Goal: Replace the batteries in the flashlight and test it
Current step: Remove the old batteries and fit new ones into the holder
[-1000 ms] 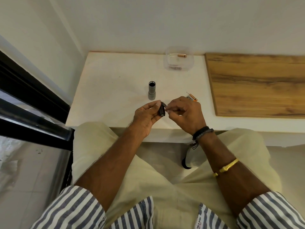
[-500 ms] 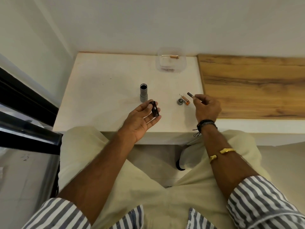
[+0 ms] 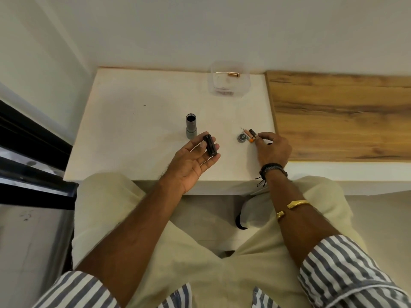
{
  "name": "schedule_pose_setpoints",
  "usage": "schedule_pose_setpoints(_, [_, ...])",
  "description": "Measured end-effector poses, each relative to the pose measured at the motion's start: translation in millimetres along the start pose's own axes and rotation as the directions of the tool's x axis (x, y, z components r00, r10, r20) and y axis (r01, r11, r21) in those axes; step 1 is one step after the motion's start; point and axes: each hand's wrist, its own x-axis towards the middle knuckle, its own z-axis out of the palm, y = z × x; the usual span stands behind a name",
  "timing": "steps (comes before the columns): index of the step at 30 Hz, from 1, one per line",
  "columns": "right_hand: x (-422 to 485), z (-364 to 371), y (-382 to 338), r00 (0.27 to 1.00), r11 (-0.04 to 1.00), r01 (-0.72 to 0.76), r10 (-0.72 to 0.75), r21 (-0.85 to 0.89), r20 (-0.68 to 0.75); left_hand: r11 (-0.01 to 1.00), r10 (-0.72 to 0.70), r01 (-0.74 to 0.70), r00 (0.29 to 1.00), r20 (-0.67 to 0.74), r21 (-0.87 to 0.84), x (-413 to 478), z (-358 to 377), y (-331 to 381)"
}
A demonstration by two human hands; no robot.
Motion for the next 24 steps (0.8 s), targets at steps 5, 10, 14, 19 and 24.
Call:
schedule_pose_setpoints(5, [-8.5,0.3,-20.3,0.996,0.977,0.089,-0.091,0.192,0.002,1.0,-0.007,0.006,1.0,0.006,0.009,-1.4,-0.7,-11.7])
schedule_pose_setpoints(10, [2.9,2.9,-61.1,0.979,0.946,0.139,-0.177,0.292,0.106,1.0,-0.022,0.022,1.0,-0.004,-0.001,-14.0,-5.6,-23.2])
schedule_pose_setpoints(14, [48.3,24.8,-97.0,0.952,0.965,0.229,-0.249,0.126,0.175,0.999,-0.036,0.036,0.999,-0.02,-0.009,-8.5,-9.3,-22.1])
schedule_pose_setpoints(19, [98.5,55.5,-125.4,0.89,0.866,0.395,-0.28,-0.305,0.359,0.998,-0.067,0.067,0.997,-0.025,0.0,-2.5,-9.4,-24.8])
schedule_pose_setpoints(24, [119.9,81.4,-133.9,0.866,0.728,0.443,-0.197,-0.524,0.459,0.997,-0.078,0.078,0.996,-0.035,0.012,0.5,-9.6,-24.3])
